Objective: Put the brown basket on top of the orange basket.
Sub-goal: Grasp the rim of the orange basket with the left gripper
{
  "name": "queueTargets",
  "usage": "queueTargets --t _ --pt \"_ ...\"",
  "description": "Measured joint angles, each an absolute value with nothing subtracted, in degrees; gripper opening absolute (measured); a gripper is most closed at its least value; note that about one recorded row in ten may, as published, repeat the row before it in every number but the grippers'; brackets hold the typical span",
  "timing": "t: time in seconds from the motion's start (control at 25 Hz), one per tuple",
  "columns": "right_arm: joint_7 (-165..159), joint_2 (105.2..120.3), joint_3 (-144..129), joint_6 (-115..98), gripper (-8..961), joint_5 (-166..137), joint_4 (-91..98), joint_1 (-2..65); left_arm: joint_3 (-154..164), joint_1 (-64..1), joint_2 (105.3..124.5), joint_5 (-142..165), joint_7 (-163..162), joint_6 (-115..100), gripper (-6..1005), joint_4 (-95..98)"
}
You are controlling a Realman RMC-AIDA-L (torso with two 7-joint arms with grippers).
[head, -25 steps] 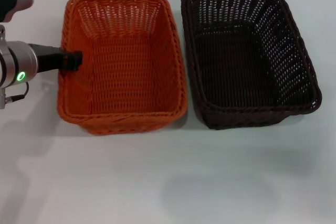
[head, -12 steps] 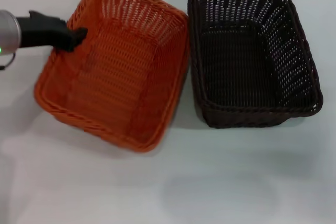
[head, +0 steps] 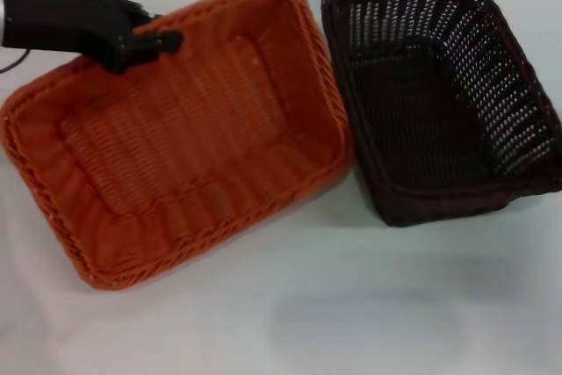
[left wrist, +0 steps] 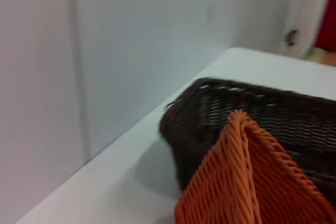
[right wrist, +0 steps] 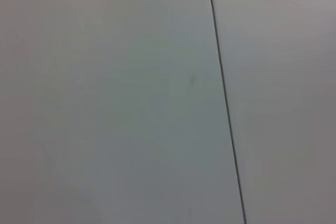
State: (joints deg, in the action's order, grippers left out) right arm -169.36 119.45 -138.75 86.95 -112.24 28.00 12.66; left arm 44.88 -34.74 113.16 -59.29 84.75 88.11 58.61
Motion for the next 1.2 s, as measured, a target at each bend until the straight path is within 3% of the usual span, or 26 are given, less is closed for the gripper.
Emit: queueTargets --t 0.64,0.92,1.2 --pt "-169.35 119.60 -141.79 88.61 829 -112.22 29.97 12.10 49.08 -41.72 115.79 -53.27 102.62 82.35 174 54.75" --pt "-169.34 119.62 -142.43 89.23 829 -112.17 30.49 11.79 48.97 -44.15 116.04 -53.42 107.17 77.55 207 51.84" --pt "-169.30 119.44 -143.05 89.27 829 -112.19 30.55 11.95 48.79 -46.81 117.74 -54.04 109.28 73.83 240 48.62"
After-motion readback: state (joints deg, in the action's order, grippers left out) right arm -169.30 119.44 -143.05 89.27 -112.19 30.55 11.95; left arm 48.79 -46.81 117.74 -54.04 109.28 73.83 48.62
